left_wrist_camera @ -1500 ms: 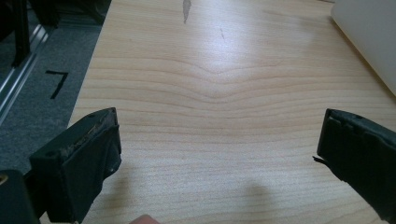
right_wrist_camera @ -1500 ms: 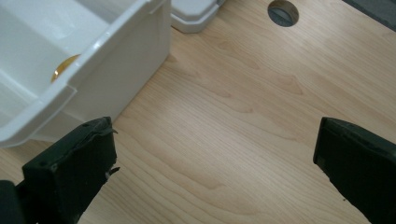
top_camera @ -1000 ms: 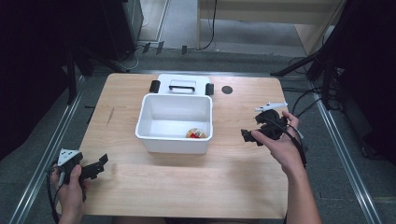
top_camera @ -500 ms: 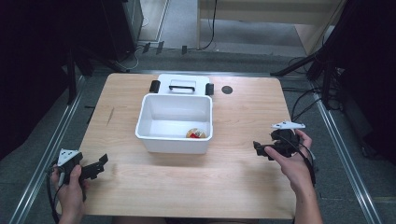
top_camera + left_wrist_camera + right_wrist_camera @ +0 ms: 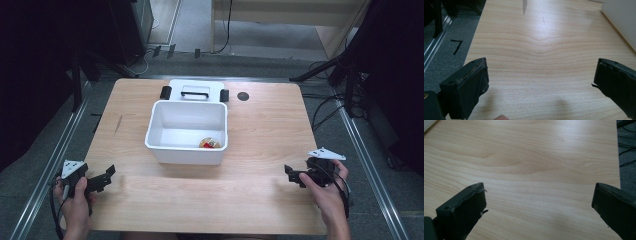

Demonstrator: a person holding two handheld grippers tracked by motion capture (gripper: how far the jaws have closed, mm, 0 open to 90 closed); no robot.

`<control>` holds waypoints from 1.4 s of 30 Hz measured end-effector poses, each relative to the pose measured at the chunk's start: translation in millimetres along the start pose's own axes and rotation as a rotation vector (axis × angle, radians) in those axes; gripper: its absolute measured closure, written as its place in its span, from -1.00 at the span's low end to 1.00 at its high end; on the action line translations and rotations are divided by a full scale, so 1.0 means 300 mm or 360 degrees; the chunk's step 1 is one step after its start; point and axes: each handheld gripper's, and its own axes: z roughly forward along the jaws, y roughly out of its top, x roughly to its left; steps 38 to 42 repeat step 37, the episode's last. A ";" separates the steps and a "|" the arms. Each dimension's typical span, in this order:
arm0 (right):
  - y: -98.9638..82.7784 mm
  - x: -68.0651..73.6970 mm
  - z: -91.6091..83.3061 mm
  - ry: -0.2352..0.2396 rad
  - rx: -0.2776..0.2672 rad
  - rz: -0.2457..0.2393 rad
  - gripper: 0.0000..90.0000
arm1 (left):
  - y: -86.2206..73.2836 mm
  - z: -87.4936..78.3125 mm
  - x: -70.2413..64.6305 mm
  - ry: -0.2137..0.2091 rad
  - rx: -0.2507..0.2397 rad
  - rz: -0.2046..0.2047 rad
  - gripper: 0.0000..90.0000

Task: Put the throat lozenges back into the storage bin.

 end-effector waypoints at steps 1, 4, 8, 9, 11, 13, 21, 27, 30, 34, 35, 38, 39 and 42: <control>-0.013 -0.008 -0.005 0.0002 -0.0007 0.0005 -1.00 | 0.000 0.000 0.000 0.0001 -0.0001 0.0000 -1.00; -0.051 -0.031 -0.020 -0.0015 -0.0026 0.0040 -1.00 | -0.001 -0.001 0.000 0.0004 -0.0012 0.0005 -1.00; -0.103 -0.064 -0.040 -0.0041 -0.0044 0.0094 -1.00 | -0.001 -0.002 0.001 -0.0001 -0.0015 0.0005 -1.00; -0.116 -0.072 -0.046 -0.0044 -0.0053 0.0106 -1.00 | -0.001 -0.002 0.001 -0.0001 -0.0015 0.0005 -1.00; -0.139 -0.087 -0.058 -0.0051 -0.0075 0.0130 -1.00 | -0.002 -0.002 0.000 -0.0004 -0.0018 0.0002 -1.00; -0.165 -0.102 -0.074 -0.0060 -0.0100 0.0159 -1.00 | -0.001 -0.002 0.000 -0.0007 -0.0016 0.0004 -1.00; -0.254 -0.157 -0.126 -0.0075 -0.0226 0.0296 -1.00 | -0.001 -0.002 0.000 -0.0014 -0.0017 0.0006 -1.00; -0.282 -0.165 -0.139 -0.0081 -0.0323 0.0387 -0.99 | -0.001 -0.001 -0.002 -0.0010 -0.0010 0.0012 -1.00; -0.283 -0.157 -0.130 -0.0100 -0.0323 0.0377 -0.99 | -0.001 -0.002 0.004 -0.0022 -0.0008 -0.0005 -1.00; -0.290 -0.151 -0.101 -0.0165 -0.0275 0.0355 -0.99 | -0.001 -0.002 -0.001 -0.0010 -0.0013 0.0009 -1.00; -0.287 -0.151 -0.097 -0.0165 -0.0273 0.0354 -0.99 | -0.001 -0.002 -0.003 -0.0006 -0.0013 0.0018 -1.00; -0.285 -0.152 -0.097 -0.0178 -0.0306 0.0352 -0.98 | -0.001 -0.002 -0.004 -0.0003 -0.0010 0.0028 -1.00; -0.285 -0.152 -0.097 -0.0178 -0.0306 0.0352 -0.98 | -0.001 -0.002 -0.004 -0.0003 -0.0010 0.0028 -1.00; -0.285 -0.152 -0.097 -0.0178 -0.0306 0.0352 -0.98 | -0.001 -0.002 -0.004 -0.0003 -0.0010 0.0028 -1.00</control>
